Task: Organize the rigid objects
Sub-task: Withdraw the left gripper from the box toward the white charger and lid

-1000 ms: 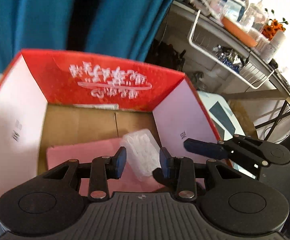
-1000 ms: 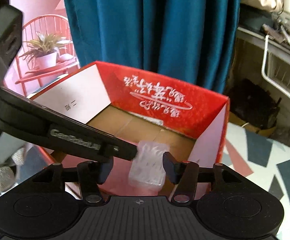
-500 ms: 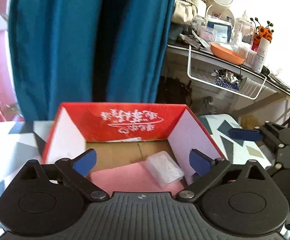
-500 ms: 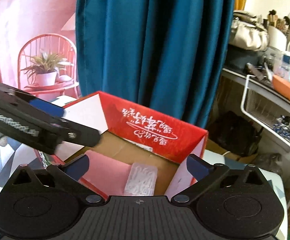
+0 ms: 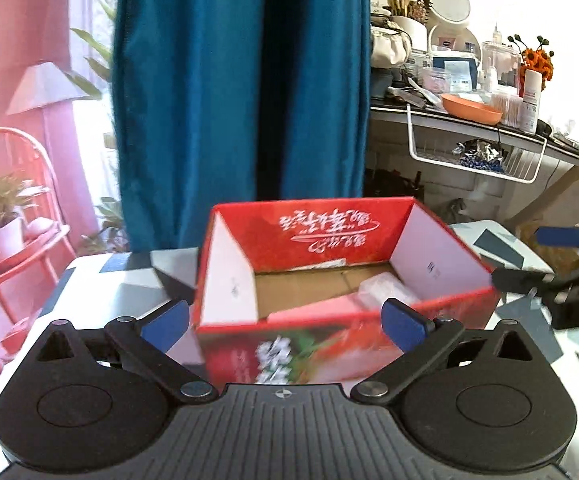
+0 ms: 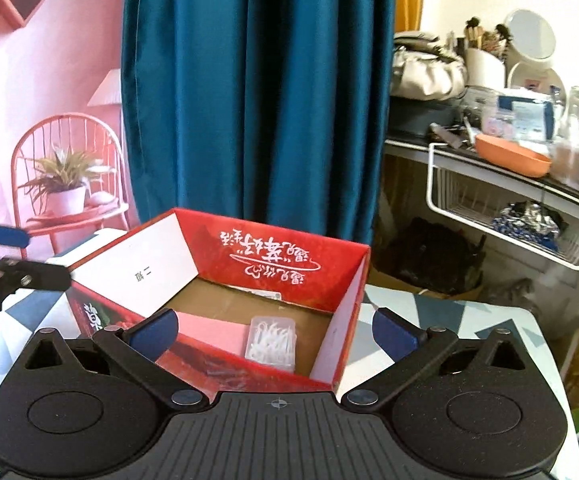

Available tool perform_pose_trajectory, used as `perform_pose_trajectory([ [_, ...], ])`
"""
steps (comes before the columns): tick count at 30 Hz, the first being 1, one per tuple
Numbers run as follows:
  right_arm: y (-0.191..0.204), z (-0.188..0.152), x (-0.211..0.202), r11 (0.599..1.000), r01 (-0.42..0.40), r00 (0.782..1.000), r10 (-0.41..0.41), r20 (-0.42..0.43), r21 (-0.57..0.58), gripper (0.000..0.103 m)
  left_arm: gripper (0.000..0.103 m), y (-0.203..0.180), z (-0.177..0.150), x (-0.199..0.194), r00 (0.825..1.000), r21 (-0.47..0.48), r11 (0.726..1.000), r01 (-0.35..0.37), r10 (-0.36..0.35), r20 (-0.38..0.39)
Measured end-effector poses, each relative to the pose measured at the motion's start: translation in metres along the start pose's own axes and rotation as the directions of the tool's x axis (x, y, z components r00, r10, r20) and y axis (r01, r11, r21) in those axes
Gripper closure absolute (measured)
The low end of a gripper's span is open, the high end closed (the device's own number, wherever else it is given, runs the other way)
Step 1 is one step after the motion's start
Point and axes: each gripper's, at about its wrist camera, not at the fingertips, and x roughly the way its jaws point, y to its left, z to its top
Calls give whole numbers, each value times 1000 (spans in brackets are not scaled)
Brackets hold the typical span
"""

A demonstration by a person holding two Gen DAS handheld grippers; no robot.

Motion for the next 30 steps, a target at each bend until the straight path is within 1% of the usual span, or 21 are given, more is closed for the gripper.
perform_pose_trajectory([
  [3, 1, -10, -12, 1000, 15, 1000, -15, 25, 12, 0, 0, 4, -15, -11, 1000, -25, 1000, -13, 13, -1],
  [6, 0, -24, -20, 998, 10, 999, -12, 32, 61, 0, 0, 4, -31, -18, 1000, -56, 998, -11, 11, -8],
  [9, 0, -43, -26, 994, 20, 999, -23, 22, 107, 0, 0, -3, -47, -20, 1000, -69, 998, -9, 8, -18],
  [12, 6, -65, -35, 993, 29, 999, -34, 38, 117, 0, 0, -10, -62, -21, 1000, -99, 995, -22, 20, -20],
  [14, 11, -79, -35, 992, 39, 999, -41, 11, 123, 0, 0, -12, -75, -21, 999, -115, 993, -23, 19, -40],
  [16, 14, -93, -31, 992, 49, 998, -44, -44, 120, 0, 0, -15, -85, -20, 997, -103, 994, -31, 24, -69],
  [18, 17, -102, -29, 992, 61, 996, -53, -75, 114, 0, 0, -16, -92, -19, 996, -92, 995, -40, 33, -83],
  [21, 20, -114, -28, 990, 68, 993, -55, -104, 123, 0, 0, -14, -99, -16, 995, -94, 995, -40, 30, -100],
  [24, 24, -125, -26, 993, 59, 991, -46, -125, 106, 0, 0, -13, -102, -11, 993, -94, 995, -43, 33, -113],
  [27, 27, -132, -22, 993, 77, 986, -62, -157, 90, 0, 0, -15, -107, -11, 992, -83, 996, -42, 32, -118],
  [30, 26, -135, -19, 992, 86, 985, -71, -158, 88, 0, 0, -16, -110, -12, 992, -82, 996, -44, 34, -118],
])
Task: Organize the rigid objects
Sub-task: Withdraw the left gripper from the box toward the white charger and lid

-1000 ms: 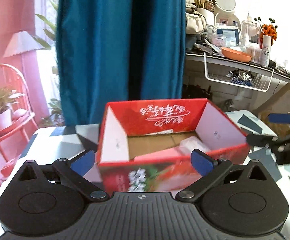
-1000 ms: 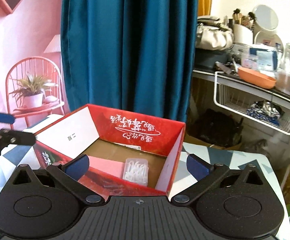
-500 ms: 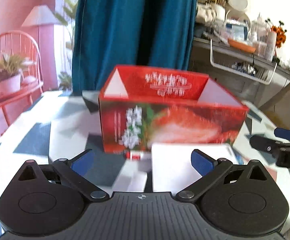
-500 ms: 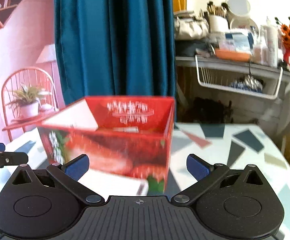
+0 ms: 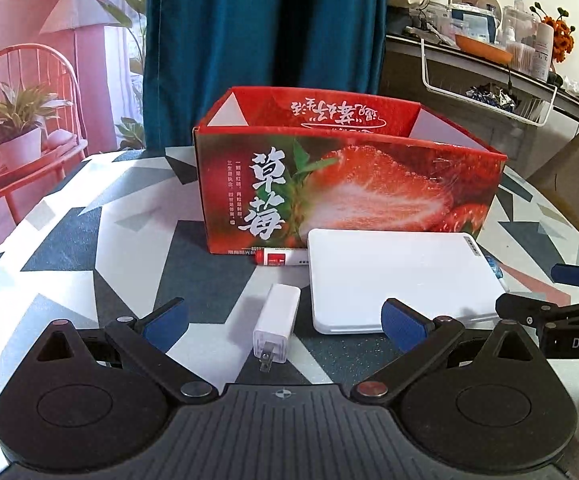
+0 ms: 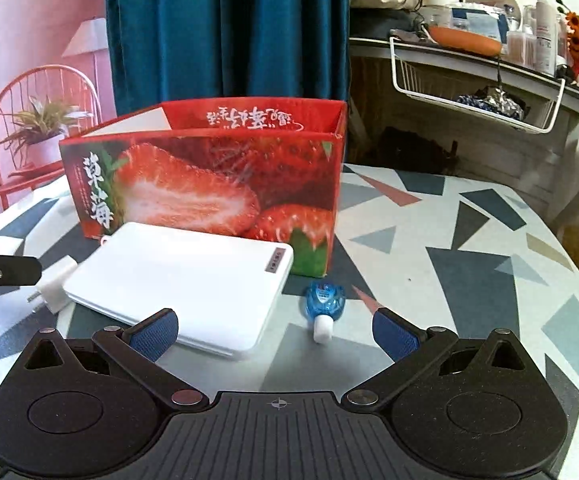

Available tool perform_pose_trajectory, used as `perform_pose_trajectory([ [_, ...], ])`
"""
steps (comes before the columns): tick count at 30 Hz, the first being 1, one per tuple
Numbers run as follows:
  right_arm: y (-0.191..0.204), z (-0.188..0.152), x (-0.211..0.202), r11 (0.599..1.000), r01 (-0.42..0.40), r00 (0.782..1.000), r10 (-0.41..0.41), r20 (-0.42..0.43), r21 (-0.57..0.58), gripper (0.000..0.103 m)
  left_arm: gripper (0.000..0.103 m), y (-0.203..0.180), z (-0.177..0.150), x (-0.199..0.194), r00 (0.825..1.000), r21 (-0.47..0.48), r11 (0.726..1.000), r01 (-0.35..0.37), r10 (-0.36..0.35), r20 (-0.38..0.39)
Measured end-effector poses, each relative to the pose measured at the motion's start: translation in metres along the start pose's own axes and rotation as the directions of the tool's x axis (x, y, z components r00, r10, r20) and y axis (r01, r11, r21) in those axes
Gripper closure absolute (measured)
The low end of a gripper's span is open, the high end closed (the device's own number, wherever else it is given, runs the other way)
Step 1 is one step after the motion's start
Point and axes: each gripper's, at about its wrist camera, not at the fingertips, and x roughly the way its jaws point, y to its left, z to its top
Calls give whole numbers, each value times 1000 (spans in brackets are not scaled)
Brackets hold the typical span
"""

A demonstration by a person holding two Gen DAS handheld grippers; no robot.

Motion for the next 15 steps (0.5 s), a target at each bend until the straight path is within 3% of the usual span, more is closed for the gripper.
perform_pose_trajectory([
  [7, -6, 16, 21, 999, -34, 996, 37, 77, -36, 0, 2, -2, -3, 5, 1000, -8, 1000, -21, 22, 15],
  [10, -7, 11, 25, 998, -49, 991, 53, 120, -40, 1, 2, -2, -4, 5, 999, -2, 1000, -29, 29, 22],
  [15, -5, -1, 27, 996, -63, 990, 70, 124, -60, 1, 2, 1, -4, 7, 999, -19, 999, -48, 48, 24],
])
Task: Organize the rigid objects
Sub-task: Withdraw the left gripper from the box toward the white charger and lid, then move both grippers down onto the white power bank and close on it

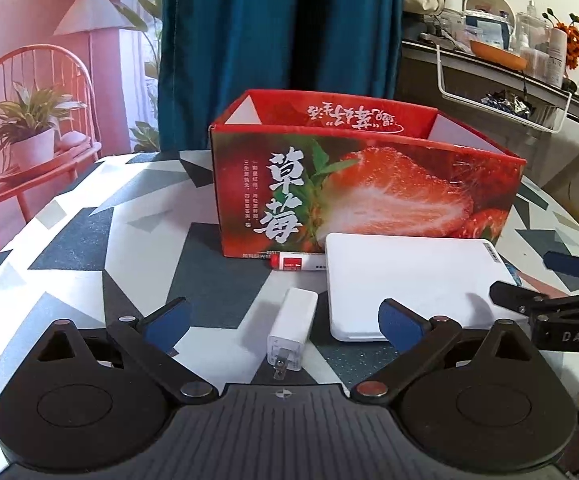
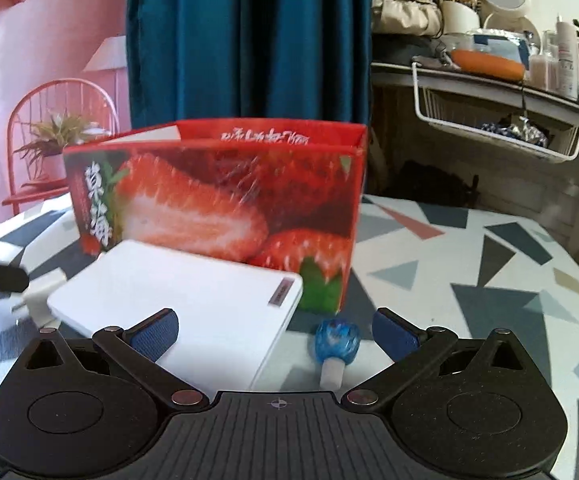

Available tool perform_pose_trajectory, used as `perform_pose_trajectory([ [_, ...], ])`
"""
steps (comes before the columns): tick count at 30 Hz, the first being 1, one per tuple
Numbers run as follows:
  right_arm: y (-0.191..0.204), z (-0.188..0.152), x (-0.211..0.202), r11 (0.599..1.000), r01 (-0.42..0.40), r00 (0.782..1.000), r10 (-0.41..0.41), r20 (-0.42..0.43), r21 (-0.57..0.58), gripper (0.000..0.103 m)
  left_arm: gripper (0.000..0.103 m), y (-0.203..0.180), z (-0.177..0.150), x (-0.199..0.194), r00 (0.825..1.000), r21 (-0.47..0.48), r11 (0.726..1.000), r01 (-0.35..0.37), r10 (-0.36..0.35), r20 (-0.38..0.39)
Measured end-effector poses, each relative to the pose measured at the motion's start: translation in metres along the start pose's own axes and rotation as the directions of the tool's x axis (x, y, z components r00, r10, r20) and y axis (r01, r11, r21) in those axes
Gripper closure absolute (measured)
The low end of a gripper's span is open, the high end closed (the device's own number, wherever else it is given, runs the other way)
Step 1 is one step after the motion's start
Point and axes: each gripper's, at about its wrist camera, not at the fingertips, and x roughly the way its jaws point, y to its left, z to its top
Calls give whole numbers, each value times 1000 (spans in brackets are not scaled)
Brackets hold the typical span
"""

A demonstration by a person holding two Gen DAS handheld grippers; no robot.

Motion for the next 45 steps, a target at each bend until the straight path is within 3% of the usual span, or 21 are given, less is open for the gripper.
perform_pose_trajectory([
  [9, 9, -4, 4, 998, -25, 1000, 25, -9, -62, 1, 6, 4, 5, 6, 1000, -29, 999, -16, 16, -20],
  [14, 19, -5, 5, 989, -61, 998, 61, -1, -138, 1, 17, 9, 13, 10, 999, -60, 998, 18, -21, -44],
  [15, 19, -5, 5, 987, -69, 998, 69, -1, -143, 5, 19, 8, 14, 12, 998, -62, 998, 30, -34, -58],
  [17, 18, -5, 5, 987, -90, 996, 91, 0, -134, 13, 21, 7, 20, 17, 995, -69, 996, 62, -68, -76],
  [26, 0, -3, 10, 987, -160, 987, 159, -32, -32, 23, 25, -7, 40, 45, 974, -117, 977, 179, -193, -116],
  [30, -2, -4, 11, 984, -176, 984, 175, -36, -21, 25, 35, -12, 38, 62, 964, -145, 973, 178, -202, -172],
  [35, -4, -3, 13, 981, -194, 980, 193, -46, -9, 26, 44, -18, 37, 63, 958, -132, 970, 203, -225, -175],
  [42, -5, -3, 16, 975, -221, 974, 221, -54, 3, 27, 44, -23, 35, 65, 959, -109, 974, 201, -218, -181],
  [45, -5, -3, 18, 975, -222, 972, 222, -72, 5, 28, 42, -23, 31, 71, 954, -107, 977, 185, -205, -217],
])
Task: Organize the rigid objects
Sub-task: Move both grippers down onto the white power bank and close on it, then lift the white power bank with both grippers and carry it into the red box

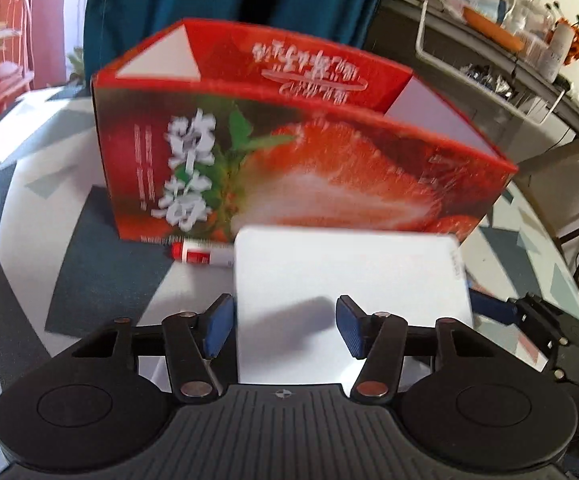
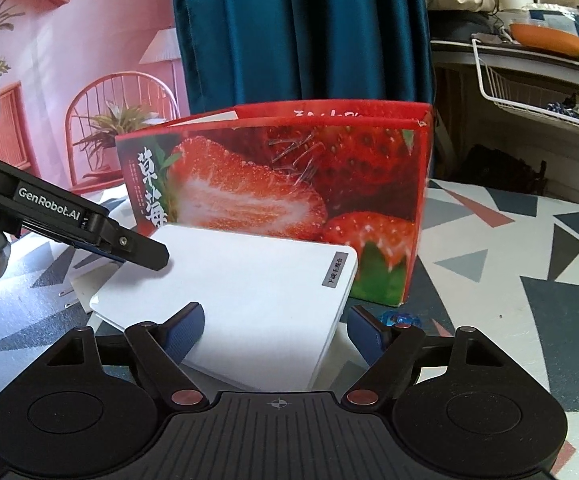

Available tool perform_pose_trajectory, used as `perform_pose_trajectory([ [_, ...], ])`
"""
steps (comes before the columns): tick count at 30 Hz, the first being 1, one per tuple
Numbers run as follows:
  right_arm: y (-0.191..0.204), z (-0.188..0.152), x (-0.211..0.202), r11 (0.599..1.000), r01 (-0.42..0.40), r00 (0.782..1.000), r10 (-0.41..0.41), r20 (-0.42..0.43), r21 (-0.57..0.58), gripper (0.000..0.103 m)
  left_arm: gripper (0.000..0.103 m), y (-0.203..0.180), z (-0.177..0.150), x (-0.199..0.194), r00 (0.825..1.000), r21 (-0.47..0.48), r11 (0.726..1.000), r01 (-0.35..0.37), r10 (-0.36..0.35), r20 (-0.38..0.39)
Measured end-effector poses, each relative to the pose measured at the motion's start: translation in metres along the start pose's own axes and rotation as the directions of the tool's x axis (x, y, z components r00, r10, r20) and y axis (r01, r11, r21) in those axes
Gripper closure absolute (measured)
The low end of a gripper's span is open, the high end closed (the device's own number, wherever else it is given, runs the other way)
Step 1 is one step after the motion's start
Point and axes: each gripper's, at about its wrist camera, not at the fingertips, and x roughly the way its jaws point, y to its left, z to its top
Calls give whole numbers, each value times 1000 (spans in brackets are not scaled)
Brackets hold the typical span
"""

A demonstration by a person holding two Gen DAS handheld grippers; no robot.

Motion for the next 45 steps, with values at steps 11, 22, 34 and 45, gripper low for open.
perform_pose_trajectory([
  [11, -2, 0, 0, 1000, -12, 1000, 12, 2, 13, 30, 41, -4, -14, -6, 1000, 26, 999, -20, 19, 23],
  [22, -3, 0, -1, 1000, 6, 1000, -6, 5, 21, 33, 50, -10, -22, -11, 1000, 51, 999, -15, 15, -6],
  [34, 3, 5, -23, 999, 48, 997, -49, -58, -19, 51, 51, -10, -25, -30, 999, 40, 999, 18, -20, 42],
  [45, 18, 21, -42, 999, 44, 996, -44, -83, 2, 56, 51, 4, -23, -63, 989, -11, 998, 61, -59, 139],
])
